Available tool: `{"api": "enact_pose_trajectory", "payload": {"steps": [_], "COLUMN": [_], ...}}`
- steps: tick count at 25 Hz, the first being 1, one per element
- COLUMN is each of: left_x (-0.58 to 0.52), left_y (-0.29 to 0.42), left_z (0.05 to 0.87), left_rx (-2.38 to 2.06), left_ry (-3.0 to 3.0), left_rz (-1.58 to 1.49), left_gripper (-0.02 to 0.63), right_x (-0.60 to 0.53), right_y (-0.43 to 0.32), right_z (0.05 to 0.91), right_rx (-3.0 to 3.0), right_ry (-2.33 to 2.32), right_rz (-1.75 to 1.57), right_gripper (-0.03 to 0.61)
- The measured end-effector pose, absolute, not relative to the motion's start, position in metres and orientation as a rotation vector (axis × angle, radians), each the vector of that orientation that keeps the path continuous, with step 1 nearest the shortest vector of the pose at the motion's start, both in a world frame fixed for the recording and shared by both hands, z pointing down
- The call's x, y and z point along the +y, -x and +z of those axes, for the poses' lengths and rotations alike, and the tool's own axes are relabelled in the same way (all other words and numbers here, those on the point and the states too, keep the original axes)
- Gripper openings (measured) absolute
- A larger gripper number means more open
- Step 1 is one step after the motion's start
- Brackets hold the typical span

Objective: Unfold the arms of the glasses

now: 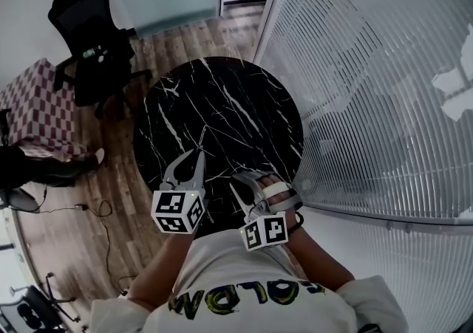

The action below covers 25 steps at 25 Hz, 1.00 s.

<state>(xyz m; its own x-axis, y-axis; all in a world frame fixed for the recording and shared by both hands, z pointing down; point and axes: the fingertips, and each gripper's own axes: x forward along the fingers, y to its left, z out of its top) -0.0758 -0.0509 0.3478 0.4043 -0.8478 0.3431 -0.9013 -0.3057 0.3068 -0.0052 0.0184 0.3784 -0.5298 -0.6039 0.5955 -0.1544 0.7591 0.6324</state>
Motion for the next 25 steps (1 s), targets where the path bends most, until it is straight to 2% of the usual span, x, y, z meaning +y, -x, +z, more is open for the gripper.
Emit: {"api": "enact_pose_trajectory", "payload": {"steps": [15,25], "left_x": [-0.037,-0.027], "left_y": [0.071,0.054], "left_z": [0.394,0.478], "left_rx": [-1.424,-1.324], "left_ry": [-2.155,-2.082], "left_rz": [0.261,0.408], "left_gripper": [0.034,0.034], "right_x": [0.008,0.000], "right_y": [-0.005,-0.024], "right_z": [0.359,0.387], "right_rx": [-2.526,-2.548], "right_ry": [-0.802,-0.858], "right_rz": [-0.096,0.026], "right_gripper": [0.051,0.041]}}
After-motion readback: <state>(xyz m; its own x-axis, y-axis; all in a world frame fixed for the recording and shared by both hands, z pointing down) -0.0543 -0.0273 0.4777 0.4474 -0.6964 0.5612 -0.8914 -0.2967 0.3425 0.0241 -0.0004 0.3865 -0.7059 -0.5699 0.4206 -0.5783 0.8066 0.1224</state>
